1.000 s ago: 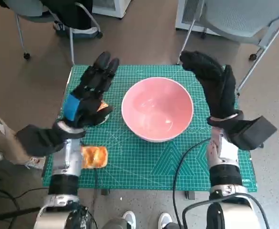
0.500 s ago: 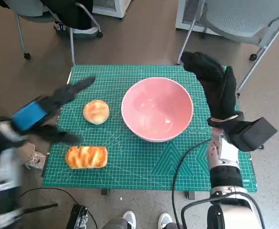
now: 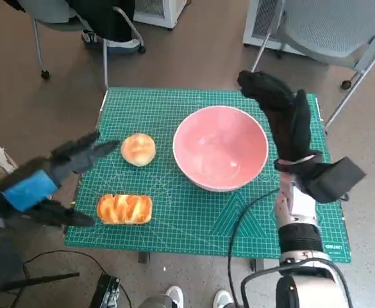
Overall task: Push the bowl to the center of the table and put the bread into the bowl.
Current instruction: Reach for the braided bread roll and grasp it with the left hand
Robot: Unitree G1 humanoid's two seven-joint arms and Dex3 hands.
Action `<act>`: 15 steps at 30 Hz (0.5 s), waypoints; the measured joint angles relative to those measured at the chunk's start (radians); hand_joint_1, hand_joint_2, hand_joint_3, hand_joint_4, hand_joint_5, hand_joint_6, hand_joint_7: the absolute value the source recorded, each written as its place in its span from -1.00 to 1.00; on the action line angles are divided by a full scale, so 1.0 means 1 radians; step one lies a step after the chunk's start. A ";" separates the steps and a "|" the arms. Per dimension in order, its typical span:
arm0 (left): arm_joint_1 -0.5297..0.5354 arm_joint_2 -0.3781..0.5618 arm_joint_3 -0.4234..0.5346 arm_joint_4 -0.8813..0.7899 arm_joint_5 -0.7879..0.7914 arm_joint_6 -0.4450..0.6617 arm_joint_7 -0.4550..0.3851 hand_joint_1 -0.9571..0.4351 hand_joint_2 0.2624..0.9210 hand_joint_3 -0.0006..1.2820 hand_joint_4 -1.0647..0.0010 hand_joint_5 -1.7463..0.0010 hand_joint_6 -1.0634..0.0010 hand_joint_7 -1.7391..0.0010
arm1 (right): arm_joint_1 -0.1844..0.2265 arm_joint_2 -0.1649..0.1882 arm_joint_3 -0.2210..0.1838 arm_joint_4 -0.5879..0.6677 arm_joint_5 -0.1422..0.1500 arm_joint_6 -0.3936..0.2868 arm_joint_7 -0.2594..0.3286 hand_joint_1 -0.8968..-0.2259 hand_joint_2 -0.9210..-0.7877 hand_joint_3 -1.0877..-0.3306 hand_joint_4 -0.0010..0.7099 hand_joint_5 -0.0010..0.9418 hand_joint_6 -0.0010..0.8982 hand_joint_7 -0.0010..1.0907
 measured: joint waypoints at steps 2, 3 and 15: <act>0.011 0.000 -0.015 -0.032 0.036 0.042 0.010 -0.14 0.21 -0.99 0.71 0.96 0.41 0.91 | 0.000 0.000 0.000 0.002 0.000 -0.001 0.000 -0.26 -1.00 -0.22 -0.45 -0.99 -0.49 -0.77; 0.016 0.000 -0.023 -0.048 0.054 0.064 0.013 -0.14 0.21 -0.99 0.70 0.96 0.41 0.91 | 0.000 0.000 0.000 0.003 0.001 -0.001 0.000 -0.26 -1.00 -0.23 -0.44 -0.99 -0.49 -0.77; 0.028 0.016 -0.193 -0.187 0.262 0.350 0.009 -0.15 0.24 -0.99 0.67 0.98 0.40 0.95 | 0.000 0.000 -0.001 0.017 0.007 -0.004 0.007 -0.27 -1.00 -0.24 -0.44 -1.00 -0.51 -0.75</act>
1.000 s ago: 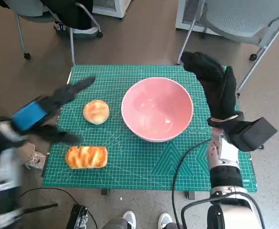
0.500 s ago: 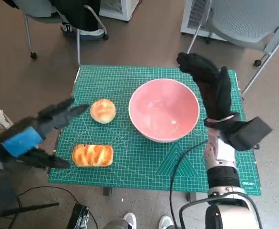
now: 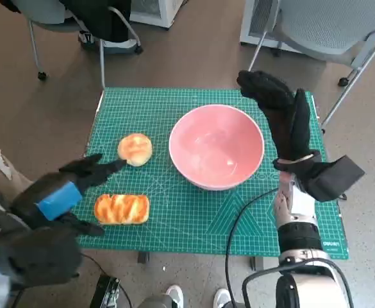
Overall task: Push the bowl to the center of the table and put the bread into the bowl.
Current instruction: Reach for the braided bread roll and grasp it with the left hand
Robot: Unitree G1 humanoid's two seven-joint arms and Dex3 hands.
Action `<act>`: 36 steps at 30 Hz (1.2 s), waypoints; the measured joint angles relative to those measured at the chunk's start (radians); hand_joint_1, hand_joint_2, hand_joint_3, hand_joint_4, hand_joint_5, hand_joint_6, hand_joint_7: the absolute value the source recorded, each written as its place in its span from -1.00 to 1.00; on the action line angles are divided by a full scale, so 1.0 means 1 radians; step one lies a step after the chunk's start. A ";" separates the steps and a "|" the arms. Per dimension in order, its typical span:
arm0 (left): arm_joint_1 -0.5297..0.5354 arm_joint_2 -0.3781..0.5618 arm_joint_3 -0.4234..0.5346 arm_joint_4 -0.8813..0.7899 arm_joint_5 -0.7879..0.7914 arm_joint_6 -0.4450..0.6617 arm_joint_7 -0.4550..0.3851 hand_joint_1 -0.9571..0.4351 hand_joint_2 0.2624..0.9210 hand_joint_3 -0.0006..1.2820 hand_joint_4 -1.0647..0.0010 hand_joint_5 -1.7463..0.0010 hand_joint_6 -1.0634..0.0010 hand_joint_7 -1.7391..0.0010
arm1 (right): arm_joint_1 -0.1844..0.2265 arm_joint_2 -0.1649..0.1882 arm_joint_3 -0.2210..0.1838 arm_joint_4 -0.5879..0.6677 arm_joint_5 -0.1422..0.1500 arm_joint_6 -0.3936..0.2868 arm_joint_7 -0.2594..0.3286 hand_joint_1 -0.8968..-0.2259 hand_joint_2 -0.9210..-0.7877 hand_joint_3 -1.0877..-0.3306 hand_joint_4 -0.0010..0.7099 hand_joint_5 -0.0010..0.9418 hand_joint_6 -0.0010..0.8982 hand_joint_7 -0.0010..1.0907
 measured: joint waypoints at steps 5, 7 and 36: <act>-0.010 -0.014 -0.078 0.021 0.042 0.010 0.015 -0.16 0.25 -0.99 0.66 0.99 0.40 0.96 | 0.000 0.000 -0.005 0.007 0.006 0.002 0.006 -0.29 -1.00 -0.24 -0.44 -1.00 -0.51 -0.74; -0.016 -0.024 -0.105 0.038 0.053 0.007 0.024 -0.16 0.26 -0.99 0.65 0.99 0.39 0.97 | 0.000 0.000 -0.007 0.008 0.011 0.004 0.009 -0.29 -1.00 -0.24 -0.45 -1.00 -0.51 -0.74; -0.082 -0.084 -0.247 0.157 0.202 0.038 0.067 -0.07 0.28 -0.98 0.58 0.99 0.32 0.98 | 0.001 -0.002 -0.028 -0.014 0.037 0.037 0.039 -0.23 -1.00 -0.26 -0.45 -1.00 -0.54 -0.68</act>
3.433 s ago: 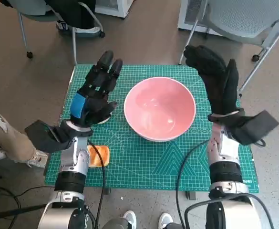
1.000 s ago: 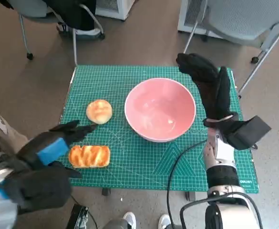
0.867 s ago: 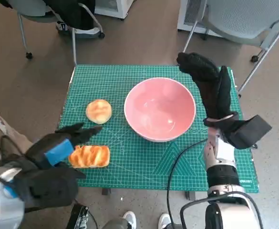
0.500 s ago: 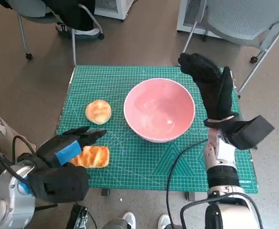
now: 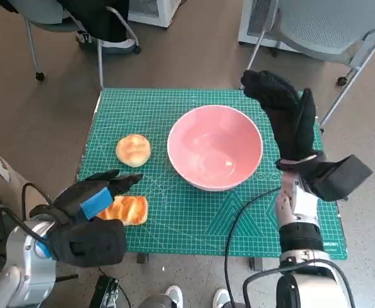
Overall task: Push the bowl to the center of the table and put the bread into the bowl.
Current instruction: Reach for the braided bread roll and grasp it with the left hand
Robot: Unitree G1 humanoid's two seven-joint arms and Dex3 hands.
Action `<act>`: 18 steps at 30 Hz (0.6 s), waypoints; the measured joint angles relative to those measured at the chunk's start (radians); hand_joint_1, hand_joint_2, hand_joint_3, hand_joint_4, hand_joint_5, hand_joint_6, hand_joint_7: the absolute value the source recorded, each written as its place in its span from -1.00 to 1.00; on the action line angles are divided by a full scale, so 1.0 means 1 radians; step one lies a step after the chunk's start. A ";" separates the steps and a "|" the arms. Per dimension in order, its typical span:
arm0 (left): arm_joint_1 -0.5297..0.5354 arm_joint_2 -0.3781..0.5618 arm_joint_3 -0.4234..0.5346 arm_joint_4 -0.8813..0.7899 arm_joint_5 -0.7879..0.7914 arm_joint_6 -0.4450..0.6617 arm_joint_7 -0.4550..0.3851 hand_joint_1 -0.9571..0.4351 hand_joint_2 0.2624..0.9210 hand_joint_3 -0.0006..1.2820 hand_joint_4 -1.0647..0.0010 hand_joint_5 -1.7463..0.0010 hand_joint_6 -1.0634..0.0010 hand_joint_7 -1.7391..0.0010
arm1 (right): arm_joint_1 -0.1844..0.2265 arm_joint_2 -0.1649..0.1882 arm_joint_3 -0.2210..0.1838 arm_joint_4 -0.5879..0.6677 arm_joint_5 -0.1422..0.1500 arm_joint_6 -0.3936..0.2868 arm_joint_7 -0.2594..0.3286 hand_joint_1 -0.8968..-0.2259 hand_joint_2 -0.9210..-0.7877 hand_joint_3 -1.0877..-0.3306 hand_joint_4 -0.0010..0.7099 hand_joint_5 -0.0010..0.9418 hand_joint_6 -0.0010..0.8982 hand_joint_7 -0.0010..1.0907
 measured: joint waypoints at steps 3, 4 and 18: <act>-0.011 -0.009 -0.013 0.021 0.016 0.001 0.001 -0.06 0.28 -0.98 0.57 0.99 0.31 0.98 | 0.000 0.000 -0.001 -0.002 0.000 0.001 0.000 -0.24 -1.00 -0.26 -0.45 -1.00 -0.54 -0.67; -0.015 -0.012 -0.019 0.029 0.021 0.001 0.002 -0.05 0.29 -0.98 0.56 0.99 0.31 0.98 | 0.000 0.000 -0.001 -0.003 0.000 0.001 0.000 -0.24 -1.00 -0.26 -0.45 -1.00 -0.54 -0.67; -0.066 -0.052 -0.082 0.164 0.077 0.022 0.008 0.00 0.30 -0.98 0.52 0.99 0.28 0.99 | 0.002 0.000 -0.001 -0.004 0.000 0.001 0.002 -0.24 -1.00 -0.26 -0.45 -1.00 -0.56 -0.64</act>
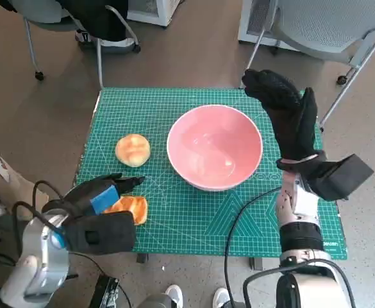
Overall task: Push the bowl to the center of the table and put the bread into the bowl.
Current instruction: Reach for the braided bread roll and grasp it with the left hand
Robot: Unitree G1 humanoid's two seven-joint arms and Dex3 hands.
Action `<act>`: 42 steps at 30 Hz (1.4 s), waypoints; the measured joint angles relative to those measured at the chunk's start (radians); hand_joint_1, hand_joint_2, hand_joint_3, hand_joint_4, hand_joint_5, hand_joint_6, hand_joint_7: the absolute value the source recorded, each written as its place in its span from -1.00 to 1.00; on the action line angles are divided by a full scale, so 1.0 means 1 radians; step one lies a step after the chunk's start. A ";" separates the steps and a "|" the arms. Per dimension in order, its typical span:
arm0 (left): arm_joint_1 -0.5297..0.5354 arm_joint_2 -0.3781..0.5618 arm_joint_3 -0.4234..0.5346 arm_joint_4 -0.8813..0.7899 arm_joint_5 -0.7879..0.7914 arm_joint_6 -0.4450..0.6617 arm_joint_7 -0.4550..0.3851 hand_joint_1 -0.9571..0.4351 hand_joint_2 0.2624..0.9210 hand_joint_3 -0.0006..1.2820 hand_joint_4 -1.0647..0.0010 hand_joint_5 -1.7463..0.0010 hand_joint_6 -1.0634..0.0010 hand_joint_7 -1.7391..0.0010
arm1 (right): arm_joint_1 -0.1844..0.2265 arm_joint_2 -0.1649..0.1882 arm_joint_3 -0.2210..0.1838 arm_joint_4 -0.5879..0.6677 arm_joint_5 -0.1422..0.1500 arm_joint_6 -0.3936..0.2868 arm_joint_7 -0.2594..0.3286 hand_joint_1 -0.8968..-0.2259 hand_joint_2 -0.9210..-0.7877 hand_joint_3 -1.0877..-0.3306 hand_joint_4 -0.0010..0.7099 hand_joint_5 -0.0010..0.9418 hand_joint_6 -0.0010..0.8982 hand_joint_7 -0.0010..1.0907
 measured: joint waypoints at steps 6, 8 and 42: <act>-0.029 -0.022 -0.030 0.061 0.026 0.020 0.000 0.02 0.31 -0.98 0.50 0.99 0.27 0.99 | 0.002 0.000 0.000 0.000 0.000 0.000 0.003 -0.24 -1.00 -0.26 -0.45 -1.00 -0.56 -0.63; -0.040 -0.028 -0.037 0.079 0.028 0.027 -0.001 0.02 0.32 -0.98 0.48 0.99 0.26 0.99 | 0.003 0.000 0.000 0.000 0.000 0.000 0.004 -0.24 -1.00 -0.26 -0.45 -1.00 -0.57 -0.63; -0.070 -0.062 -0.056 0.163 0.058 -0.023 0.135 0.46 0.95 -0.92 -0.28 -0.51 -0.50 0.20 | 0.013 0.000 -0.002 -0.024 0.005 0.013 0.020 -0.25 -1.00 -0.26 -0.45 -1.00 -0.61 -0.56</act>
